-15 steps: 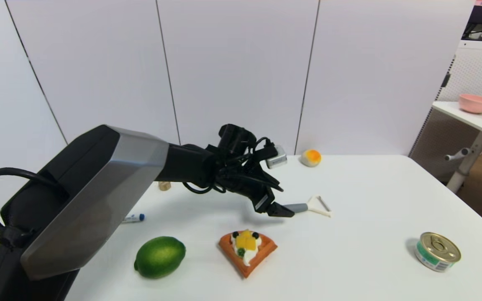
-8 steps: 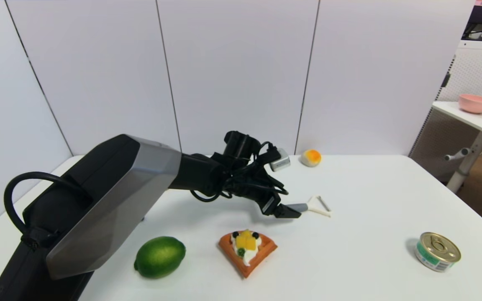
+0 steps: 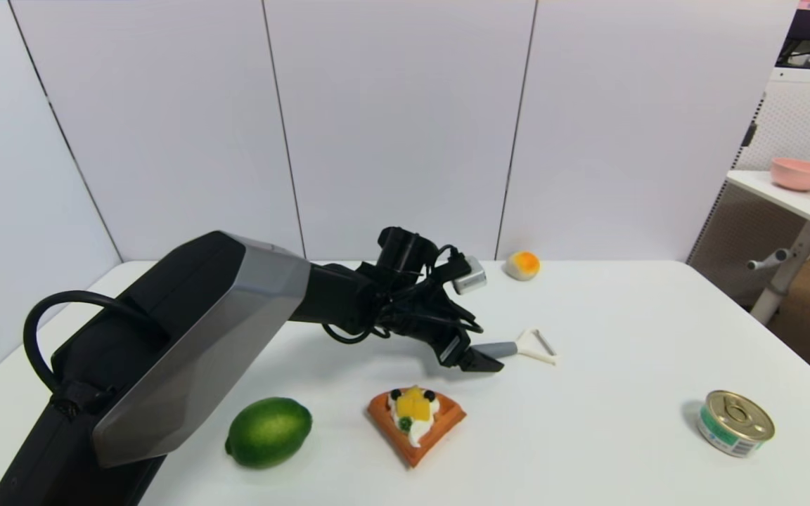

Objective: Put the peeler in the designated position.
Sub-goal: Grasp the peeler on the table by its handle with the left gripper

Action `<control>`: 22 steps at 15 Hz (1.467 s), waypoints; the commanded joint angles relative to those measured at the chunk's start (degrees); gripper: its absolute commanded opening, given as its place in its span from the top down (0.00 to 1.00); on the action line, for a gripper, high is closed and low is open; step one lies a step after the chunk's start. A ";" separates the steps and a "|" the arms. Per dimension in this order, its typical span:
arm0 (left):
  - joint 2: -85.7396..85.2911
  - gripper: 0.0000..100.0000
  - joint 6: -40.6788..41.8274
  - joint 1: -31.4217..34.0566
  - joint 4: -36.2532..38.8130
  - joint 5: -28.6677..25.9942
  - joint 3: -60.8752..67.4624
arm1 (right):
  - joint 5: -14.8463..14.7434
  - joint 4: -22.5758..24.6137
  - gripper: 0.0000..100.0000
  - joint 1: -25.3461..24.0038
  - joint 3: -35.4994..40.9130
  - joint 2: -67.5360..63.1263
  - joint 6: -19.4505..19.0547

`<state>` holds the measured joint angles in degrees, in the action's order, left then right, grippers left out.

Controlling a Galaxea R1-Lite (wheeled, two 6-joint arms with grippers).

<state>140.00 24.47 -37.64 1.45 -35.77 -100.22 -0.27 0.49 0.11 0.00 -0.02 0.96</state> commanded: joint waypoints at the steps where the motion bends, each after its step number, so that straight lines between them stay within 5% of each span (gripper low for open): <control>1: 0.54 0.00 0.14 -0.15 0.04 -0.18 0.02 | 0.00 0.04 0.00 -0.02 0.09 0.02 0.00; 9: 1.07 0.00 0.49 -0.15 0.04 -0.18 0.02 | 0.00 0.04 0.00 -0.02 0.09 0.02 0.00; 10: 1.07 1.00 0.49 -0.24 0.04 -0.18 0.02 | 0.00 0.04 0.00 -0.02 0.09 -0.06 0.00; 22: -2.45 1.00 0.93 -0.15 -0.66 0.08 0.81 | 0.00 0.04 0.00 0.07 0.09 0.02 0.00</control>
<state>139.41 25.25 -37.86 0.82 -35.61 -99.74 -0.24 0.51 0.11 0.00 -0.02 0.96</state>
